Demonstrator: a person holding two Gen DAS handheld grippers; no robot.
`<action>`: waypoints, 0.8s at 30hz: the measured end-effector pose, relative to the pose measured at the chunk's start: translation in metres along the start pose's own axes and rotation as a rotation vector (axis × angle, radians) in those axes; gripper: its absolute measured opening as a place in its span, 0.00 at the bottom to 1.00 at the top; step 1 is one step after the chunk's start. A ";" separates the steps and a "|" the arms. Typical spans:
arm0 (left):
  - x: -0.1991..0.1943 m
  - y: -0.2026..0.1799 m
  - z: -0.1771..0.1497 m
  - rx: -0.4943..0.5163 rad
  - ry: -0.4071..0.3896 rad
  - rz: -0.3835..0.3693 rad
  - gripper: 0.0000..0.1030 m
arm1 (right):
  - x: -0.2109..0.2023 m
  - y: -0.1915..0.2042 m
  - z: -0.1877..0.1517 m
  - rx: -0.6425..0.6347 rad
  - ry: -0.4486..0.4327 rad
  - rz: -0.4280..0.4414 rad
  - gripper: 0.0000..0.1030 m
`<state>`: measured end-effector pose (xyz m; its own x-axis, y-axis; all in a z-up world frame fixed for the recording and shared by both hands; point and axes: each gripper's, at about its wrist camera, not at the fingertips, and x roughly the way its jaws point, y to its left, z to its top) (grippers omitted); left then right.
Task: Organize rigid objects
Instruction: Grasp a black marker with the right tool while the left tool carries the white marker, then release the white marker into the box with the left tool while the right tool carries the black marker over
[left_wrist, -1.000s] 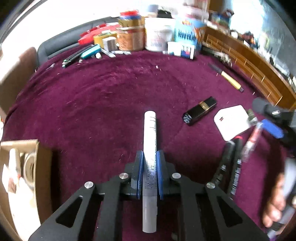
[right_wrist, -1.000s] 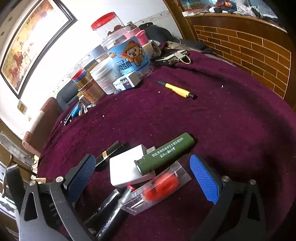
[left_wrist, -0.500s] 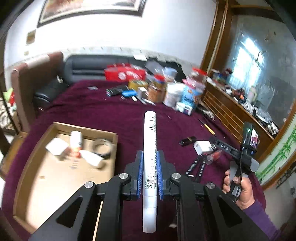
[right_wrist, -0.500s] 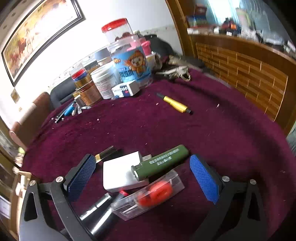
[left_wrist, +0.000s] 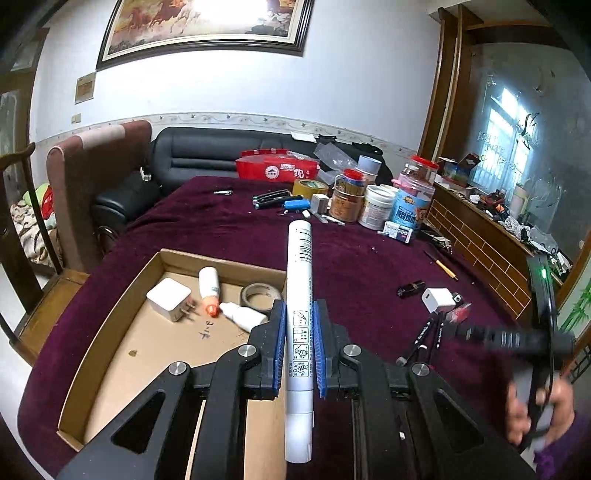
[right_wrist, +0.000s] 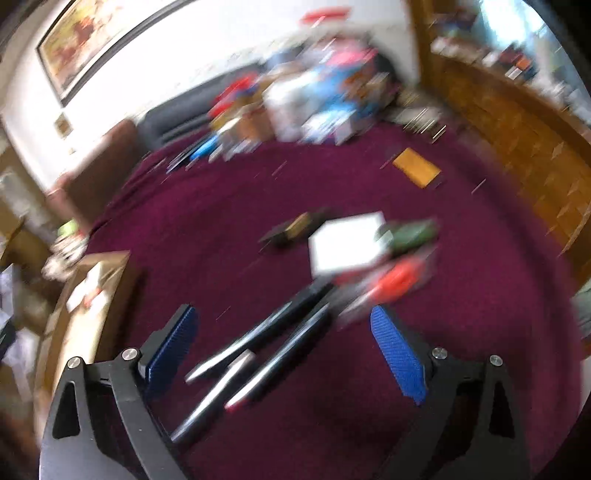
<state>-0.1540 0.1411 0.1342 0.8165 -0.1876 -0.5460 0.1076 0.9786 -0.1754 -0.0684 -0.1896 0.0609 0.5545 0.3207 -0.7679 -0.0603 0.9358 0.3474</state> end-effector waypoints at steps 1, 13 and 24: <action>-0.001 0.003 -0.001 -0.007 0.004 -0.009 0.11 | 0.005 0.013 -0.013 -0.027 0.030 0.032 0.92; -0.001 0.026 -0.012 -0.073 0.035 -0.036 0.11 | 0.046 0.079 -0.071 -0.157 0.102 -0.243 0.33; -0.006 0.094 -0.019 -0.148 0.073 0.064 0.11 | 0.023 0.065 -0.078 -0.084 0.091 -0.150 0.12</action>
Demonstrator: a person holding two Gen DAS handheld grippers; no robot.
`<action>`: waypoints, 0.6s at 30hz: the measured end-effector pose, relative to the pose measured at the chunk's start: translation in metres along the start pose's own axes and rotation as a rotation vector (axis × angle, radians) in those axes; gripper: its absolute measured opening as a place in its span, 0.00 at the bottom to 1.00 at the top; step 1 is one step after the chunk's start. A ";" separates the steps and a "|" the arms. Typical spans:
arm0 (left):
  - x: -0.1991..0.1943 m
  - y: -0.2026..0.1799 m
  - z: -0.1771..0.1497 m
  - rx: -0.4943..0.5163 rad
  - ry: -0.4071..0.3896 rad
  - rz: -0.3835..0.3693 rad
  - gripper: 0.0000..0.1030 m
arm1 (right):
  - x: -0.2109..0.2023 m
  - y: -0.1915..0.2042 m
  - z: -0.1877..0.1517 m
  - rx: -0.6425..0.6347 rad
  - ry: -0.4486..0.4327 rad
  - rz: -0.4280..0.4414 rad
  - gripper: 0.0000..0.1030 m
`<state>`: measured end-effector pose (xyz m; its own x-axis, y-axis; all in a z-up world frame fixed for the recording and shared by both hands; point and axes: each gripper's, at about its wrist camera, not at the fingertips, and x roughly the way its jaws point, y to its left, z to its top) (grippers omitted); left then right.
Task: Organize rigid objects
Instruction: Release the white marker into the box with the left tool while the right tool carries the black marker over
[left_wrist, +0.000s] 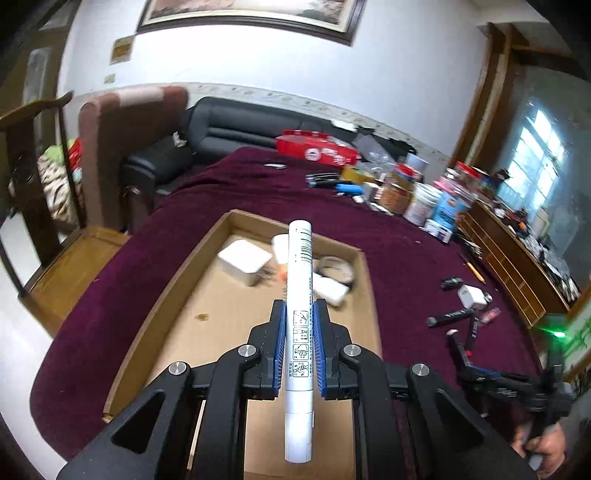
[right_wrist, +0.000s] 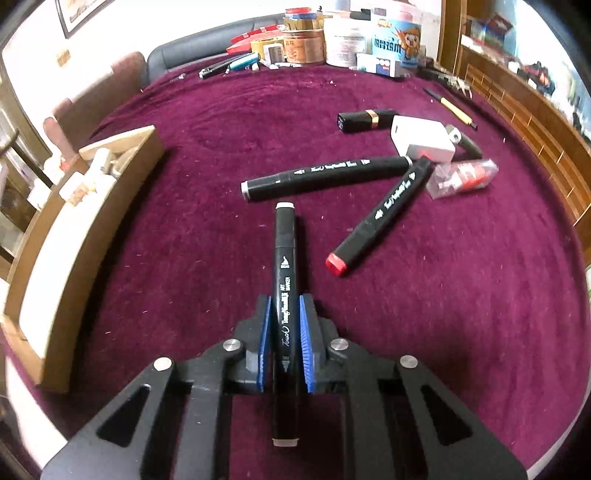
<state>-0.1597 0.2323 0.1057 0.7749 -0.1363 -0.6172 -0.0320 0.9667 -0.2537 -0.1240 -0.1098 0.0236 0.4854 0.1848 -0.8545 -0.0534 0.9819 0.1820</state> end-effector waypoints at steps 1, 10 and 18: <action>0.002 0.006 0.001 -0.010 0.009 0.011 0.11 | -0.004 -0.001 0.002 0.021 -0.006 0.047 0.12; 0.067 0.035 0.016 -0.058 0.227 0.082 0.11 | -0.018 0.050 0.045 0.017 0.021 0.351 0.12; 0.121 0.053 0.014 -0.085 0.379 0.176 0.11 | 0.020 0.146 0.068 -0.125 0.126 0.426 0.12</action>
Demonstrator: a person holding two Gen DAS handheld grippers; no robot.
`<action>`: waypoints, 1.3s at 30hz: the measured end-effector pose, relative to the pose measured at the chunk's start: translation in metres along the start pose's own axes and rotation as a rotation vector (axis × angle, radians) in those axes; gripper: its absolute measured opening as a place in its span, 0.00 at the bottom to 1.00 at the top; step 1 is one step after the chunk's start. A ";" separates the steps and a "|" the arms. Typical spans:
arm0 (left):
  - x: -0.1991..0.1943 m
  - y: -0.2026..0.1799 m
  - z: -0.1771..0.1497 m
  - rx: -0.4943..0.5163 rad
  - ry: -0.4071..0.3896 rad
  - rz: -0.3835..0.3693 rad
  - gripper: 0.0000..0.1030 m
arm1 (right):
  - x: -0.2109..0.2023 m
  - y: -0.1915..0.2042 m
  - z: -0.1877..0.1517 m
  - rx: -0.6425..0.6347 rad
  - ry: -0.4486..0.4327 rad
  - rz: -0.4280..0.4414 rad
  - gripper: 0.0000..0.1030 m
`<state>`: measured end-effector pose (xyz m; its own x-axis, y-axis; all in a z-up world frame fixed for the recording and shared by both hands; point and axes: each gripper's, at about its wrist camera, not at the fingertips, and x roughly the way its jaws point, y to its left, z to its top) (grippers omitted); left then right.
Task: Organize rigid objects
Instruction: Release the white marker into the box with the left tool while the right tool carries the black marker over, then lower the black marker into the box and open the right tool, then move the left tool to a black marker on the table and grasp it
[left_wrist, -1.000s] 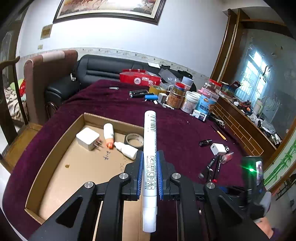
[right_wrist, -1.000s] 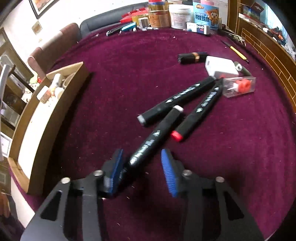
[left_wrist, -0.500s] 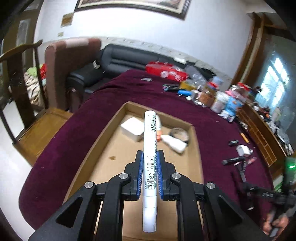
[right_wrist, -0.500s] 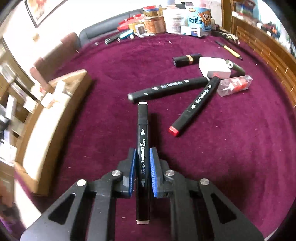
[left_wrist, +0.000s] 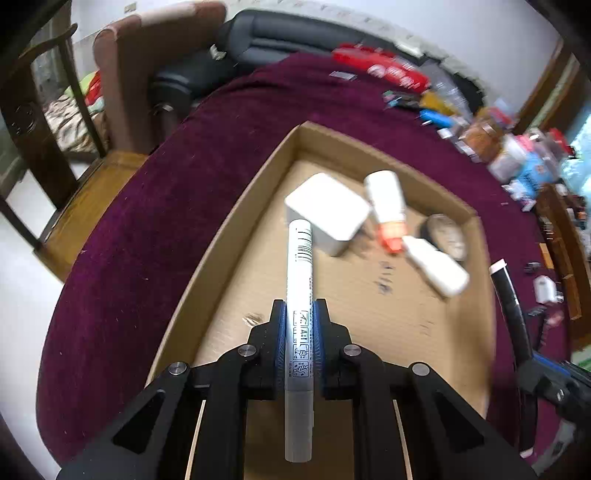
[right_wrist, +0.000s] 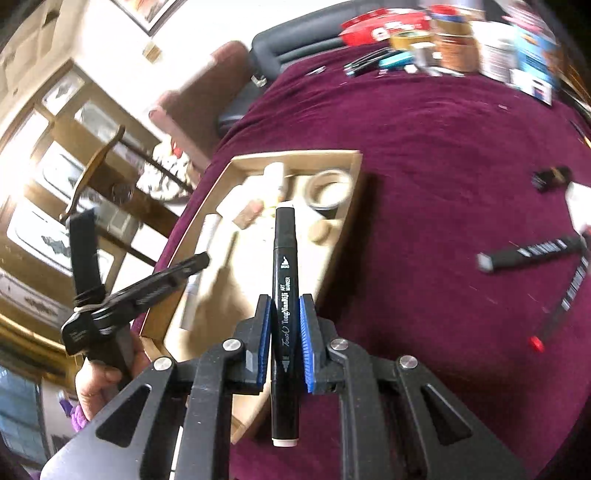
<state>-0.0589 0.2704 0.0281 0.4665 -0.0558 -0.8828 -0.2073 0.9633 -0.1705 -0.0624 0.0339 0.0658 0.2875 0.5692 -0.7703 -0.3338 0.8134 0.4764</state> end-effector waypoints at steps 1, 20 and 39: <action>0.004 0.002 0.003 -0.011 0.011 0.004 0.11 | 0.009 0.006 0.003 -0.008 0.015 0.002 0.12; -0.079 0.033 -0.006 -0.131 -0.274 -0.058 0.55 | 0.123 0.056 0.034 -0.062 0.179 -0.091 0.13; -0.102 -0.030 -0.037 0.006 -0.364 0.057 0.66 | -0.023 0.029 -0.006 -0.236 -0.342 -0.413 0.74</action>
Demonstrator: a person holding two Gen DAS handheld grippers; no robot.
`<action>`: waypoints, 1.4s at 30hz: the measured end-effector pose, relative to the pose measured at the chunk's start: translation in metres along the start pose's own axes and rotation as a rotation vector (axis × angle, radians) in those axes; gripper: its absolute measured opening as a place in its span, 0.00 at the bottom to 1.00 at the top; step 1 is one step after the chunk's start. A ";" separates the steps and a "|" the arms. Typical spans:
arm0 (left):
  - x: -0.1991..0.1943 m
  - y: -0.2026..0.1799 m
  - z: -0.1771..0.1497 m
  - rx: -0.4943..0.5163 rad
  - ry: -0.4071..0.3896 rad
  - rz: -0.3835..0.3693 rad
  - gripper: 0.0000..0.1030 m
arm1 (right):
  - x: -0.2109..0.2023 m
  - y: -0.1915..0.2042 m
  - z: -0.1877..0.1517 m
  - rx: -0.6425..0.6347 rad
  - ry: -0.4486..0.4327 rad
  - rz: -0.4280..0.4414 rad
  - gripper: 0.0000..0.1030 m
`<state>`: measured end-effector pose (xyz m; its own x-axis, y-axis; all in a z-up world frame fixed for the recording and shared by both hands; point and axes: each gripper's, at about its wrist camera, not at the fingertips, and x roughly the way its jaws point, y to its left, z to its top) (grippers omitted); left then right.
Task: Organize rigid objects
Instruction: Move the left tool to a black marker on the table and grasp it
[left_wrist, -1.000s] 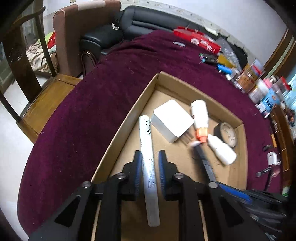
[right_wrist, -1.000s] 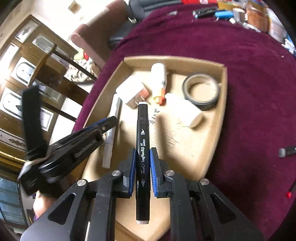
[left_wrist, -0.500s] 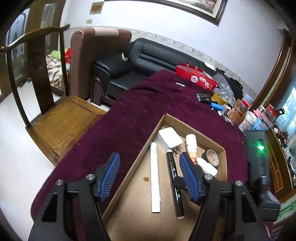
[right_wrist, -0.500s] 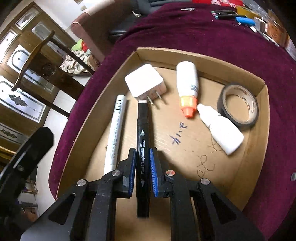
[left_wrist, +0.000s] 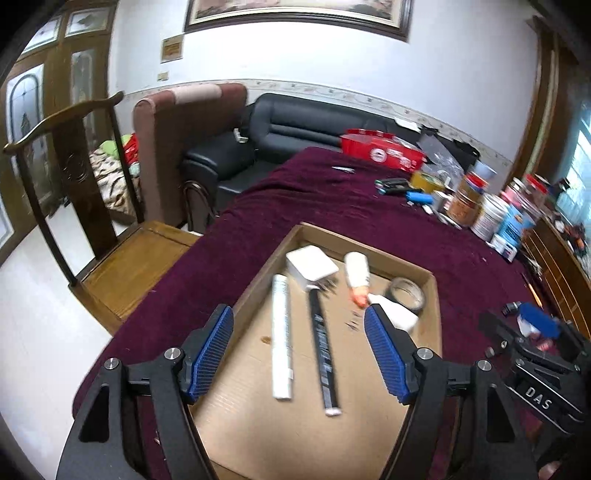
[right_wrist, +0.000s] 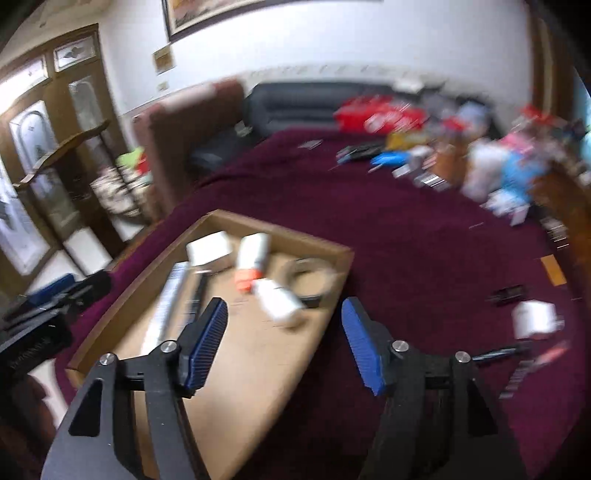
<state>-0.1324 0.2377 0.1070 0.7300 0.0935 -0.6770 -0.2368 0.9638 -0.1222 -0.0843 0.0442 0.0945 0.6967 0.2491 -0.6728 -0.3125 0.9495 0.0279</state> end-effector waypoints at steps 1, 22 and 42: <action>-0.002 -0.006 -0.001 0.011 0.001 -0.005 0.66 | -0.007 -0.009 -0.006 -0.009 -0.030 -0.062 0.77; -0.029 -0.116 -0.024 0.252 0.004 -0.024 0.66 | -0.036 -0.124 -0.045 0.120 -0.033 -0.288 0.78; 0.000 -0.180 -0.041 0.348 0.138 -0.082 0.66 | -0.036 -0.211 -0.054 0.227 -0.011 -0.329 0.78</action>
<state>-0.1160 0.0539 0.0993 0.6385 0.0013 -0.7696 0.0674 0.9961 0.0576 -0.0785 -0.1751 0.0728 0.7430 -0.0747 -0.6651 0.0782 0.9966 -0.0246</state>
